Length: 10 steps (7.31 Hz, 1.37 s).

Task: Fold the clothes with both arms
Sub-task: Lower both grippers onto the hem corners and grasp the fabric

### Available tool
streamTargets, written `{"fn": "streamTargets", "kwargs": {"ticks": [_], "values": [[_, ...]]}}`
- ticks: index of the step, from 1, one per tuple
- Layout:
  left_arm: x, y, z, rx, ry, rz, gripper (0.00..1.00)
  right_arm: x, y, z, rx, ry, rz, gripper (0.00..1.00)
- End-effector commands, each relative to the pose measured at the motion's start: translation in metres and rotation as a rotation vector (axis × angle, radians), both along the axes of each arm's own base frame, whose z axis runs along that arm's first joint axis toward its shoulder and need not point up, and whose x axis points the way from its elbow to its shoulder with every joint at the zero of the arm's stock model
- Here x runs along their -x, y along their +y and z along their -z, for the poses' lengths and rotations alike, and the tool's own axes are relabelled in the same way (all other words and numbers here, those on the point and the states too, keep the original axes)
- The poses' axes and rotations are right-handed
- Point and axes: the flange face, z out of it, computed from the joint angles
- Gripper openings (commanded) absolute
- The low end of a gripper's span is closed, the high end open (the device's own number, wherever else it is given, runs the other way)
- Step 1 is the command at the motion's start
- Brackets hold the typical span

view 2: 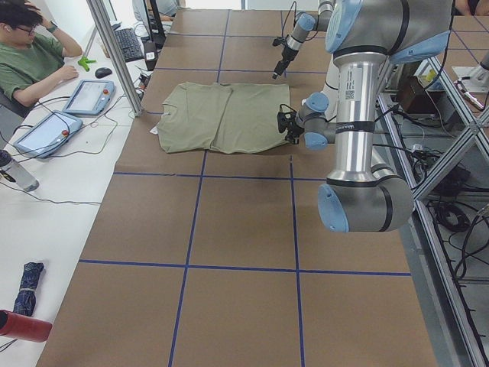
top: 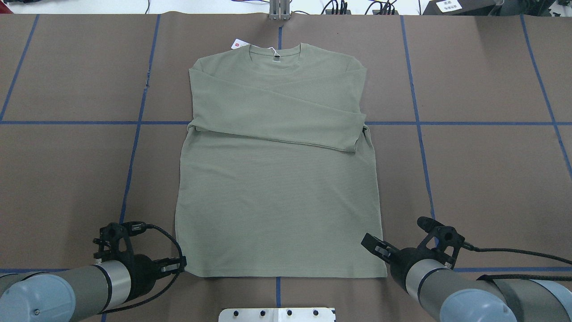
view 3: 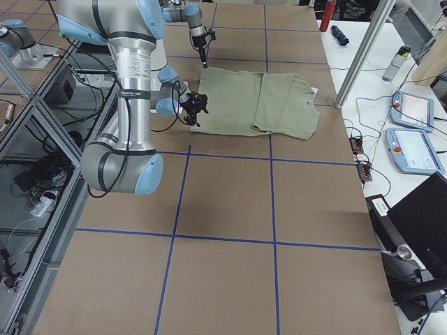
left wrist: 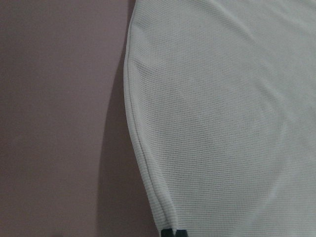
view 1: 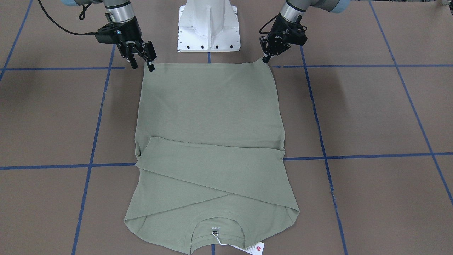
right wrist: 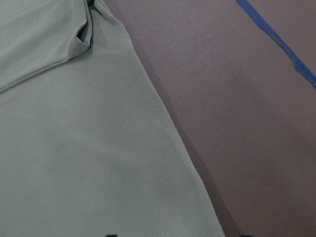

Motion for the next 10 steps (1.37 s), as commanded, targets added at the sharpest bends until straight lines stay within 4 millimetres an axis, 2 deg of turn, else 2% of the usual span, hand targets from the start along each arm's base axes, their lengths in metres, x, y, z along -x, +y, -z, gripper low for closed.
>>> {"fn": "streamTargets", "kwargs": {"ticks": [1, 2, 4, 6, 8, 10], "values": [[0.001, 0.000, 0.006, -0.001, 0.012, 0.001, 0.00, 0.016, 0.014, -0.016, -0.012, 0.062, -0.004, 0.85], [0.004, 0.000, 0.009, -0.002, 0.020, 0.001, 0.00, 0.022, 0.019, -0.025, -0.019, 0.080, -0.002, 0.85], [0.005, 0.000, 0.011, -0.002, 0.023, 0.001, 0.00, 0.030, 0.028, -0.027, -0.031, 0.086, 0.008, 0.81], [0.005, 0.000, 0.012, -0.001, 0.025, 0.001, 0.00, 0.032, 0.034, -0.027, -0.031, 0.086, 0.022, 0.76], [0.005, 0.000, 0.012, -0.001, 0.025, 0.001, 0.00, 0.034, 0.039, -0.027, -0.037, 0.087, 0.027, 0.66], [0.005, 0.000, 0.013, -0.002, 0.030, 0.001, 0.00, 0.035, 0.040, -0.029, -0.042, 0.090, 0.026, 0.65]]}}
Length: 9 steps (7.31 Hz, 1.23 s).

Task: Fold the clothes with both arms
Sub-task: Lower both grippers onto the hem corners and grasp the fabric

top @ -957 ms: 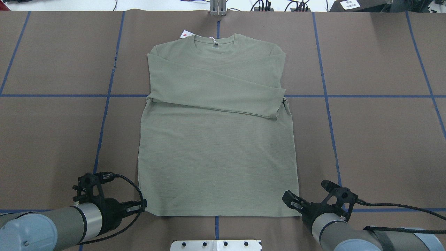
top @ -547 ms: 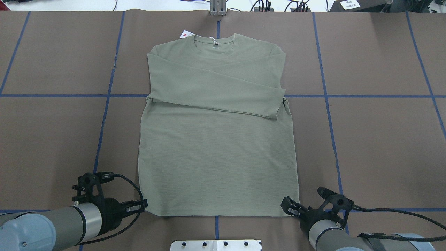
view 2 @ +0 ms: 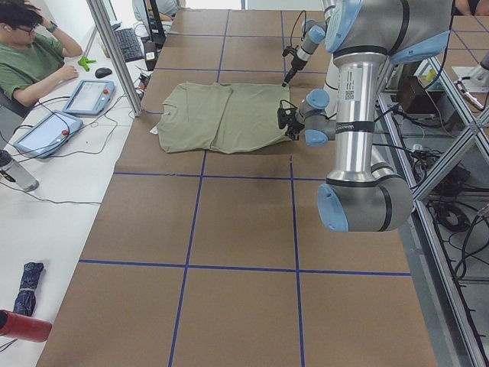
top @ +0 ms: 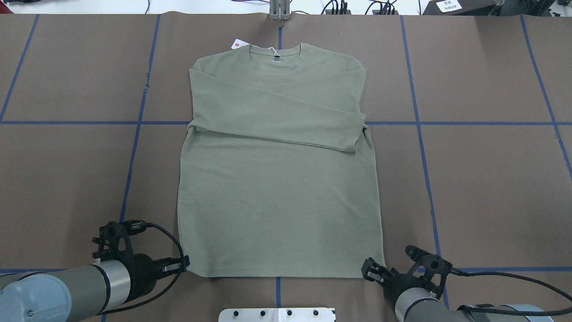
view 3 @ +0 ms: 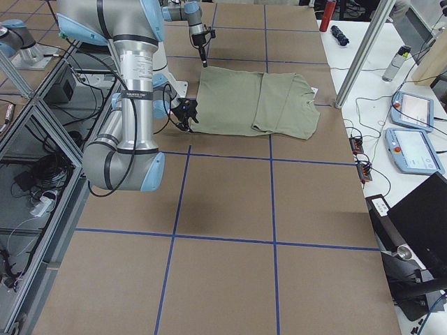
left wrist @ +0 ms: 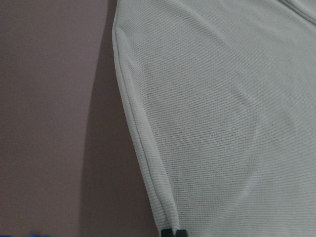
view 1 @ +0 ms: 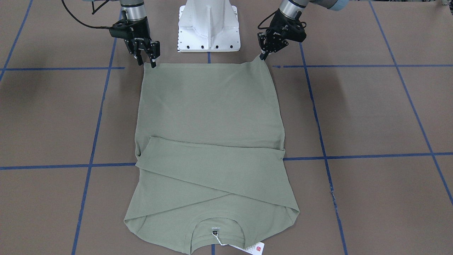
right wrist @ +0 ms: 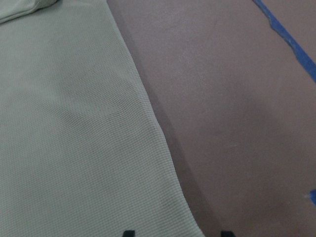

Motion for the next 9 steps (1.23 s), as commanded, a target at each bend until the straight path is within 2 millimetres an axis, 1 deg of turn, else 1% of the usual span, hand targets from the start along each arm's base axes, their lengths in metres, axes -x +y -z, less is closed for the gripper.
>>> {"fn": "streamTargets", "kwargs": {"ticks": [1, 3, 4, 5, 6, 7, 9], "values": [[0.000, 0.000, 0.001, 0.000, 0.003, 0.000, 0.00, 0.002, 0.001, -0.004, -0.003, 0.008, 0.000, 0.63], [0.000, 0.000, 0.000, 0.000, 0.001, -0.001, 0.00, 0.007, 0.003, -0.013, -0.006, 0.028, 0.002, 0.63], [0.000, 0.000, 0.001, 0.000, 0.003, 0.000, 0.00, 0.007, 0.003, -0.013, -0.006, 0.028, 0.002, 0.63], [0.000, 0.000, 0.001, 0.000, 0.003, 0.000, 0.00, 0.010, 0.002, -0.007, -0.005, 0.016, 0.000, 0.55], [0.000, 0.000, 0.001, 0.000, 0.003, 0.000, 0.00, 0.011, 0.002, -0.002, -0.005, 0.006, 0.001, 0.02], [0.000, 0.000, 0.000, 0.000, 0.001, 0.000, 0.00, 0.010, 0.002, -0.002, -0.005, 0.004, 0.001, 0.00], [0.000, 0.000, 0.001, 0.000, 0.003, 0.000, 0.00, 0.010, 0.001, -0.001, -0.006, 0.013, 0.003, 0.00]]}}
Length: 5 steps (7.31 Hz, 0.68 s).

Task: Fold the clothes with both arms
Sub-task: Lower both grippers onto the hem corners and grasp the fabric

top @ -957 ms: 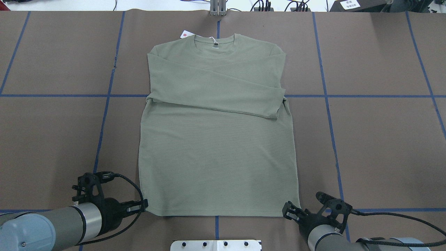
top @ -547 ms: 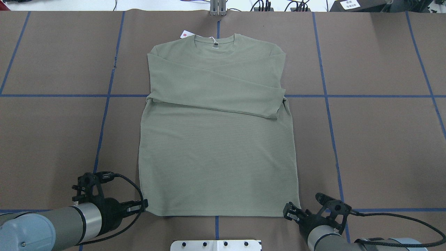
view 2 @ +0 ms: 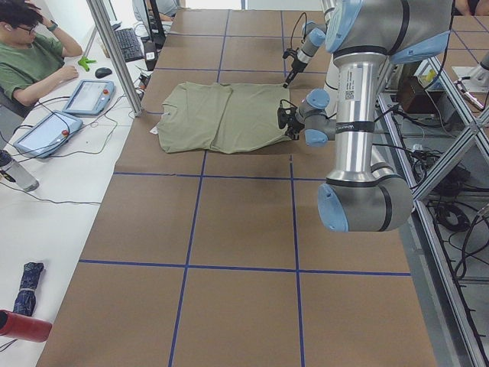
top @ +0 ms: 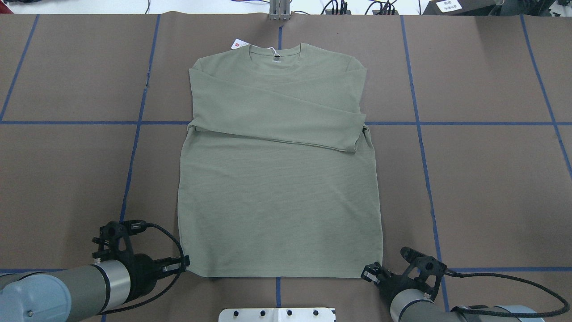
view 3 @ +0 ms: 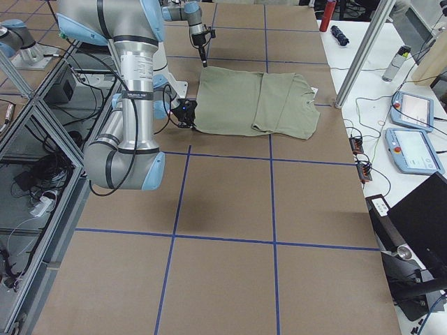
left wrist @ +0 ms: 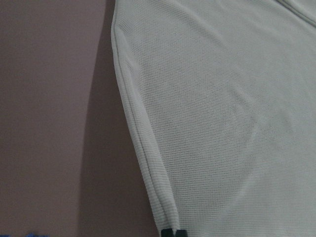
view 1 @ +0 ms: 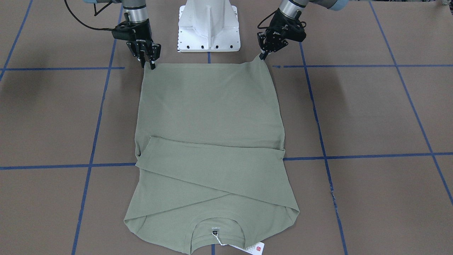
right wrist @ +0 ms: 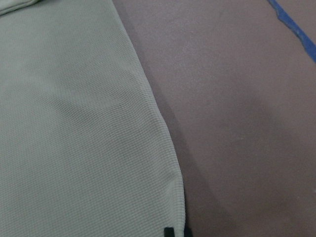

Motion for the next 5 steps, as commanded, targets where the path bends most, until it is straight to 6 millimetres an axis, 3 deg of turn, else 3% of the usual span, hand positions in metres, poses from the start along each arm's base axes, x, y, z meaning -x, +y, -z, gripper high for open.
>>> {"fn": "streamTargets", "kwargs": {"ticks": [1, 2, 3, 4, 5], "values": [[0.001, 0.000, 0.002, -0.001, 0.004, -0.002, 0.00, -0.009, -0.003, 0.013, 0.000, 0.009, 0.003, 0.00], [0.017, 0.003, 0.018, -0.001, 0.034, -0.014, 0.00, -0.037, -0.008, 0.045, 0.004, 0.022, 0.006, 0.00], [0.053, 0.002, 0.051, 0.033, 0.039, -0.070, 0.00, -0.083, -0.002, 0.090, 0.057, 0.034, 0.061, 0.00], [0.102, -0.006, 0.095, 0.059, 0.044, -0.082, 0.00, -0.133, 0.001, 0.135, 0.108, 0.027, 0.112, 0.00], [0.147, 0.001, 0.130, 0.075, 0.042, -0.107, 0.00, -0.168, -0.001, 0.173, 0.149, 0.024, 0.137, 0.00]]}}
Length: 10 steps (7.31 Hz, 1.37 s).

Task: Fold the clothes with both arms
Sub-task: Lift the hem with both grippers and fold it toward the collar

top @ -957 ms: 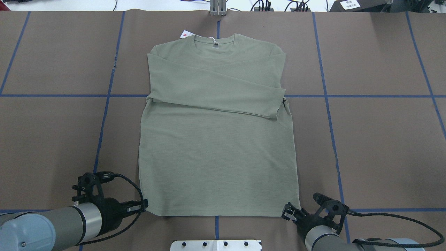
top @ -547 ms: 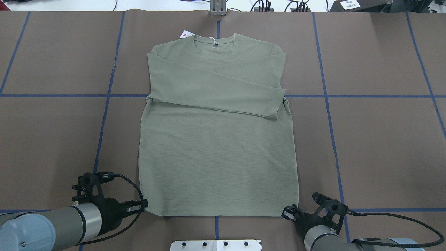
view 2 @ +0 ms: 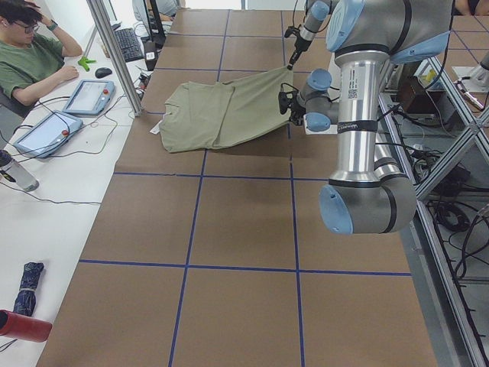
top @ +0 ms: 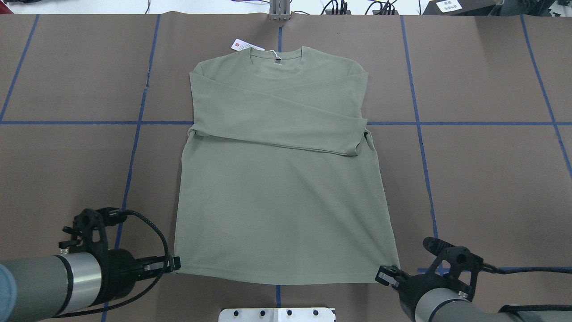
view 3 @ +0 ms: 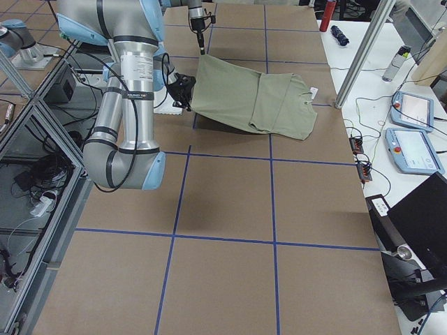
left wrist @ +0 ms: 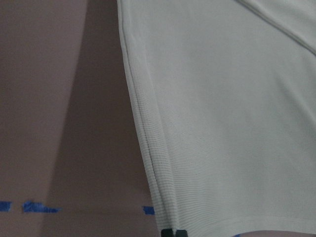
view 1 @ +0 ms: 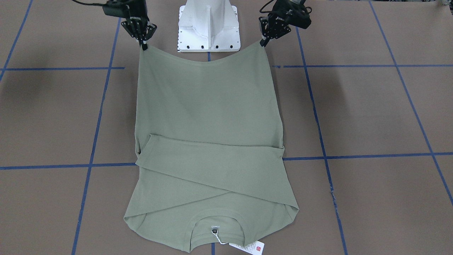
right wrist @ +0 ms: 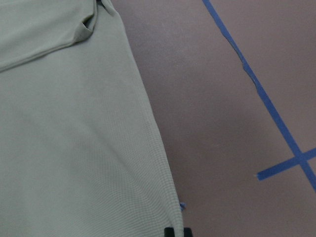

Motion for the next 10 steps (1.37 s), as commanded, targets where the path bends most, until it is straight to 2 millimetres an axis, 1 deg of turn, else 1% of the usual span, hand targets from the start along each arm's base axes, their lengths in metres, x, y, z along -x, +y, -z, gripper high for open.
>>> {"fn": "streamTargets", "kwargs": {"ticks": [1, 2, 3, 4, 5, 6, 7, 8, 9, 10], "values": [[0.088, 0.009, 0.064, 0.021, 0.006, -0.055, 0.00, -0.058, -0.003, 0.079, 0.117, -0.027, 0.071, 0.00], [0.086, 0.000, 0.074, -0.005, 0.011, -0.053, 0.00, -0.060, -0.012, 0.084, 0.079, 0.011, 0.093, 0.00], [0.068, -0.008, 0.075, -0.059, -0.011, -0.069, 0.00, -0.063, -0.023, 0.087, 0.020, 0.030, 0.126, 0.00], [0.042, -0.030, 0.070, -0.130, -0.052, -0.061, 0.00, -0.064, -0.047, 0.093, -0.057, 0.054, 0.133, 0.00], [0.025, -0.083, 0.066, -0.208, -0.114, 0.002, 0.00, -0.058, -0.086, 0.100, -0.109, 0.077, 0.126, 0.00], [0.006, -0.144, 0.052, -0.254, -0.209, 0.052, 0.00, -0.034, -0.138, 0.087, -0.064, 0.105, 0.105, 0.00], [0.003, -0.198, 0.043, -0.283, -0.271, 0.067, 0.00, -0.012, -0.192, 0.072, -0.076, 0.094, 0.099, 0.00], [0.017, -0.239, 0.039, -0.299, -0.307, 0.079, 0.00, -0.008, -0.241, 0.053, -0.085, 0.113, 0.082, 0.00], [0.019, -0.264, 0.031, -0.302, -0.341, 0.096, 0.00, -0.010, -0.281, 0.037, -0.094, 0.137, 0.072, 0.00], [0.004, -0.289, 0.034, -0.291, -0.359, 0.107, 0.00, -0.001, -0.317, 0.025, -0.103, 0.150, 0.050, 0.00]]}}
